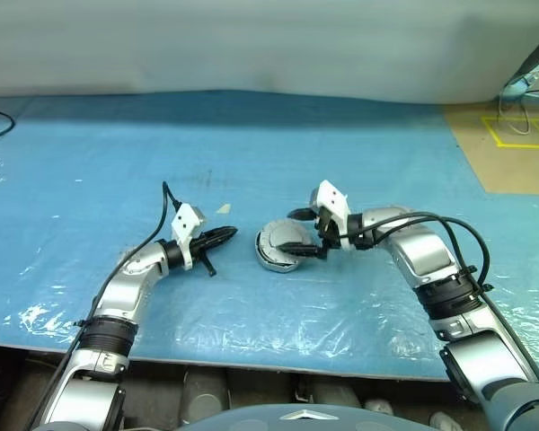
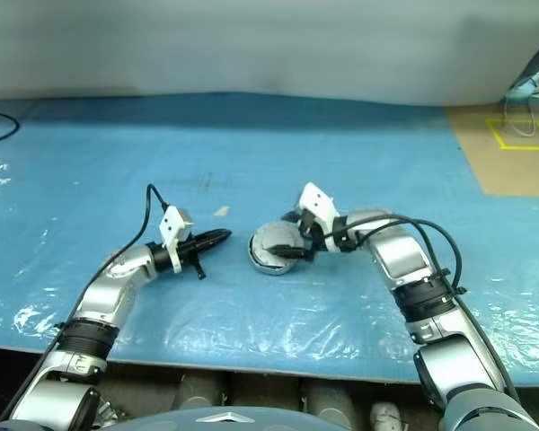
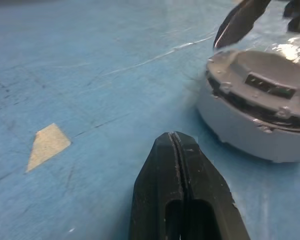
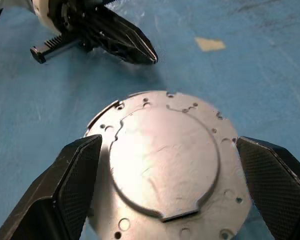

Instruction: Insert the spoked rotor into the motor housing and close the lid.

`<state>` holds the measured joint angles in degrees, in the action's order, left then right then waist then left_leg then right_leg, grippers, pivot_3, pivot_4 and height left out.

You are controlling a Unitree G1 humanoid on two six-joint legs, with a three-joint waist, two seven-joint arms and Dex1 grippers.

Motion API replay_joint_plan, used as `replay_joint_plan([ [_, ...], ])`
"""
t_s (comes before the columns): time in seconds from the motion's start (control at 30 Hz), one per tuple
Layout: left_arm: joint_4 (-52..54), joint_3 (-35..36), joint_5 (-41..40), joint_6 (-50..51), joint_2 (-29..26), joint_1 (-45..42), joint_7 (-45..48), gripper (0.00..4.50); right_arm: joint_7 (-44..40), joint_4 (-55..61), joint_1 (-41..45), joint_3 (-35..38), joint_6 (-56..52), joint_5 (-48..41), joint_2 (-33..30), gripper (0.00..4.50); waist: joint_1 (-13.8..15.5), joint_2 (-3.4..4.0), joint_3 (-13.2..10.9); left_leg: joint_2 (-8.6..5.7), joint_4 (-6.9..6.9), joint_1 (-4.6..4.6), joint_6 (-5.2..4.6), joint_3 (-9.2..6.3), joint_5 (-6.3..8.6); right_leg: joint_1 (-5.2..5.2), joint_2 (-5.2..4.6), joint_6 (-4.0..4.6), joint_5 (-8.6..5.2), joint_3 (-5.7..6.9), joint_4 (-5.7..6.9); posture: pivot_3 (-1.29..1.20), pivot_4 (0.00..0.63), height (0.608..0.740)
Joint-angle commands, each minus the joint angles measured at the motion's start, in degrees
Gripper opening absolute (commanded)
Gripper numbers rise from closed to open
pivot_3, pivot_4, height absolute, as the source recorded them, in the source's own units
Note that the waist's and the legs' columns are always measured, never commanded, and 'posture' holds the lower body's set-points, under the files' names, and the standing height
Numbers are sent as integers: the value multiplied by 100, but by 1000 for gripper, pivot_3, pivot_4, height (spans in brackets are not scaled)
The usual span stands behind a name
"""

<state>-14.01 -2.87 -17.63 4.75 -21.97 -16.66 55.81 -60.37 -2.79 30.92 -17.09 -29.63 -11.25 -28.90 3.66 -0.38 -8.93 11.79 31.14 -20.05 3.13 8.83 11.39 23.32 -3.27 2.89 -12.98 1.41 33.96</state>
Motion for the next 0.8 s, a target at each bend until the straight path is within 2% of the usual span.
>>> replay_joint_plan([
  [0.03,635,38,-370,272,-138,132,331,0,2,60,98,-86,231,107,51,4482,1,0,0,1,4,1,0,0,0,-1,1,1,0,0,5,0,150,740],
  [0.13,885,60,-541,488,-218,167,494,0,7,-99,124,-157,368,242,69,4482,11,0,0,3,12,5,0,0,0,-1,-3,4,1,-1,12,0,150,740],
  [0.3,1060,-96,-388,413,-406,295,724,0,-58,-266,126,-195,445,284,113,4482,8,0,0,3,18,8,-1,1,0,-1,-5,5,0,-5,25,0,150,740],
  [0.4,1162,-148,-349,436,-411,344,659,0,-92,-319,111,-179,452,264,112,3919,7,0,0,3,18,8,-1,1,0,-1,-4,5,0,-5,26,0,150,740],
  [0.5,1208,-156,-353,456,-418,363,614,0,-87,-313,122,-129,376,204,137,2945,11,0,0,3,20,8,-1,1,0,-1,-4,5,0,-5,30,0,150,740],
  [0.8,1001,-137,-316,346,-422,312,630,0,28,-303,392,297,-313,-271,462,2934,1,-1,-1,3,41,9,0,2,0,5,-3,13,-6,-7,64,0,150,740],
])
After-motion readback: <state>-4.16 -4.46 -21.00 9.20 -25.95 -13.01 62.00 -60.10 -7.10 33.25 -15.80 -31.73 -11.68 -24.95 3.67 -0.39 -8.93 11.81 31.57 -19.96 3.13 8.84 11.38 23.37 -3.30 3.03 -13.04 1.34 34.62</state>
